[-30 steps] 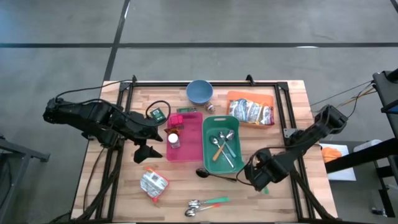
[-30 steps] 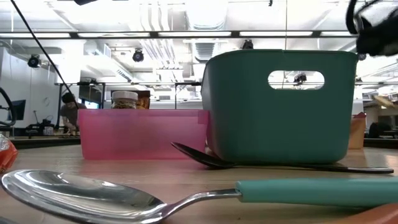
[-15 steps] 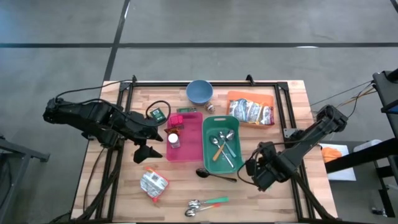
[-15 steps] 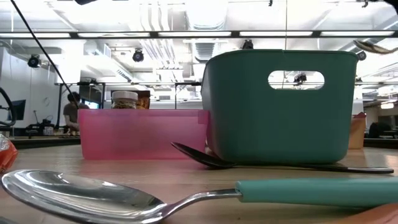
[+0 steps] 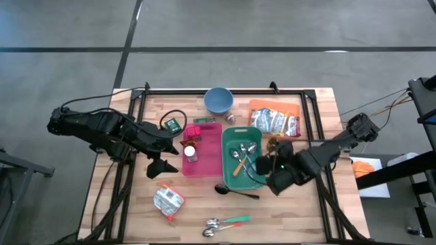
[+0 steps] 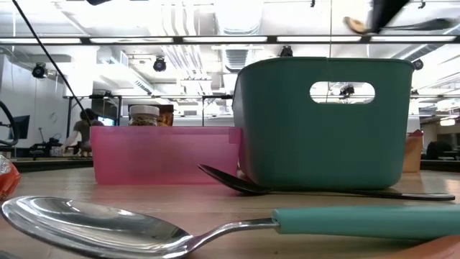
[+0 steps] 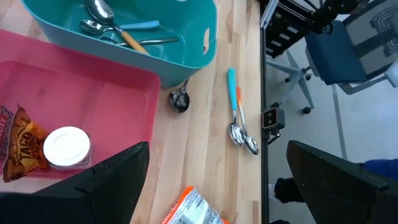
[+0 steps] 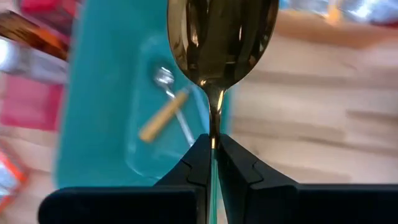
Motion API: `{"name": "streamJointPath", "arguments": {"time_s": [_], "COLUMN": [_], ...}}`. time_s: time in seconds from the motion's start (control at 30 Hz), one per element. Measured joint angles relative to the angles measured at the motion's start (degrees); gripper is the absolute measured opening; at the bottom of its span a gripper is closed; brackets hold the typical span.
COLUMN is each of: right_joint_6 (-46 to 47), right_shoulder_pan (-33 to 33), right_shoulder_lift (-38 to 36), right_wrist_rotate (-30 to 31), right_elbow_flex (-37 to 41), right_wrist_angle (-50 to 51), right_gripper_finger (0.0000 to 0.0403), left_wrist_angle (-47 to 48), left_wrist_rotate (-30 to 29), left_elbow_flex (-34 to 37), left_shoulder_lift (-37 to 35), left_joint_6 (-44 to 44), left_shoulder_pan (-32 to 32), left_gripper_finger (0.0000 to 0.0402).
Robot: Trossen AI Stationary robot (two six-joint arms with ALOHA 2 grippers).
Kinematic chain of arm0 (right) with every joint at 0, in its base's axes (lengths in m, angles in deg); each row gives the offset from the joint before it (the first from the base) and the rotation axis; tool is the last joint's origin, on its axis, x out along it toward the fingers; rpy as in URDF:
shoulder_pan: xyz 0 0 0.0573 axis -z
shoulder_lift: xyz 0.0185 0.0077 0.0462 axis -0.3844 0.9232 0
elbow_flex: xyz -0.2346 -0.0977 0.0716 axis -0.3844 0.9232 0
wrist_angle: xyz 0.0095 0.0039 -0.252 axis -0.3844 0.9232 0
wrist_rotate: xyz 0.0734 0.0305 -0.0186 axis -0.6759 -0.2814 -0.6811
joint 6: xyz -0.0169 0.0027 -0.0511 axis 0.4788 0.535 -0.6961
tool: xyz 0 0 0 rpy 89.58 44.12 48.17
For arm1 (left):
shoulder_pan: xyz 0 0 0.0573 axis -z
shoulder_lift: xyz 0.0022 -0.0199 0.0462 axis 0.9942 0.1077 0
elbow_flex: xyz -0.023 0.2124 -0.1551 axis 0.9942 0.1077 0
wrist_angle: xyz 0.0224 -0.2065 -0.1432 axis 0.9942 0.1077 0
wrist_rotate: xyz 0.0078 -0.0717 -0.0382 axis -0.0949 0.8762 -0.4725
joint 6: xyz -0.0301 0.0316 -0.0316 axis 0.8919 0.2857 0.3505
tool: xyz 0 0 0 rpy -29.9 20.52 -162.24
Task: Pick & Place Food Item
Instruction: Put the green spoon into the green bin
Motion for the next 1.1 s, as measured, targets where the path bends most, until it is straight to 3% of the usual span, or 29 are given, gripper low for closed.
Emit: {"name": "streamJointPath", "arguments": {"time_s": [0.27, 0.5, 0.9, 1.1], "right_joint_6": [-15.6, -22.9, -20.3, -20.7], "right_shoulder_pan": [10.9, 16.4, 17.0, 17.1], "right_shoulder_lift": [0.2, 0.2, 0.2, 1.0], "right_wrist_rotate": [0.8, -2.2, -5.9, -7.3], "right_elbow_flex": [2.1, 7.3, 19.0, 21.3], "right_wrist_angle": [-14.2, -25.8, -41.4, -43.9], "right_gripper_finger": [0.0012, 0.0012, 0.0012, 0.0012], "left_wrist_angle": [0.0, 0.0, 0.1, 0.0], "left_wrist_rotate": [-0.4, -0.7, -1.7, -1.7], "left_elbow_flex": [0.0, 0.0, 0.1, 0.1], "left_shoulder_lift": [0.0, 0.0, 0.0, 0.0], "left_joint_6": [0.2, 0.2, 0.3, 0.3], "left_shoulder_pan": [0.0, 0.0, 0.0, 0.0], "left_gripper_finger": [0.038, 0.038, 0.038, 0.038]}}
